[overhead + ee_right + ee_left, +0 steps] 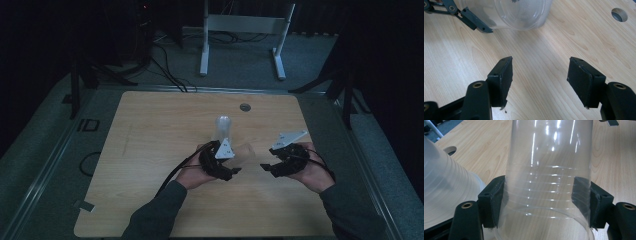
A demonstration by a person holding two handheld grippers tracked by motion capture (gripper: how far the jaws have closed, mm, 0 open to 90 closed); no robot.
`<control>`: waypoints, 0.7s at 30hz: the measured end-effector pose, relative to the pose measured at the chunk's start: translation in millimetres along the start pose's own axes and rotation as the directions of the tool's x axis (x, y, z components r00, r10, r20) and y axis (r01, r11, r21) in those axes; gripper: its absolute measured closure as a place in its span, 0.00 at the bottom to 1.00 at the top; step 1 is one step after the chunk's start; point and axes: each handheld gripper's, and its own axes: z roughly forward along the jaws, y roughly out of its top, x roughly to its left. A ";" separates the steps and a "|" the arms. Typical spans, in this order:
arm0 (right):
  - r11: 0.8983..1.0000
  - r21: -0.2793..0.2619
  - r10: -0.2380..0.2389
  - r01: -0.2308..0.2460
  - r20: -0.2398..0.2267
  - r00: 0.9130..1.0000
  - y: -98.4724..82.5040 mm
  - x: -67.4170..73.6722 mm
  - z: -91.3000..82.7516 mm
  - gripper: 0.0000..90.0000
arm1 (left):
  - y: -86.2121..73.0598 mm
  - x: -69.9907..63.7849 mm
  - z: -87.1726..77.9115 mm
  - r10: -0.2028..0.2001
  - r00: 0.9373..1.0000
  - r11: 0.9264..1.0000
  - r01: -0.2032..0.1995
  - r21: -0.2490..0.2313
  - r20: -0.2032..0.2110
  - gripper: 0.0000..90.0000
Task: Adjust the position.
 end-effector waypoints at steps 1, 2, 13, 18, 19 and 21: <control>1.000 0.004 -0.005 0.005 -0.003 1.000 0.6 0.2 -0.1 0.41 | -0.1 0.0 0.0 0.001 1.000 1.000 -0.001 0.000 0.000 0.32; 1.000 0.006 -0.008 0.008 -0.005 1.000 1.3 0.6 -0.3 0.40 | -0.2 -0.1 -0.1 -0.001 1.000 1.000 0.001 0.001 0.000 0.32; 0.998 0.028 -0.049 0.049 -0.018 0.999 6.2 2.2 -0.8 0.40 | -1.0 -0.7 1.4 0.009 1.000 1.000 -0.009 0.016 0.001 0.32; 0.996 0.050 -0.070 0.071 -0.027 0.997 7.9 3.0 0.2 0.40 | -1.5 -0.3 1.9 0.010 1.000 1.000 -0.010 0.021 0.002 0.32; 0.996 0.053 -0.075 0.076 -0.028 0.997 8.4 3.1 0.3 0.40 | -1.6 -0.4 2.0 0.009 1.000 1.000 -0.009 0.021 0.002 0.32; 0.995 0.063 -0.081 0.083 -0.032 0.996 10.0 3.8 0.2 0.40 | -1.6 -0.5 2.3 0.013 1.000 1.000 -0.013 0.024 0.004 0.32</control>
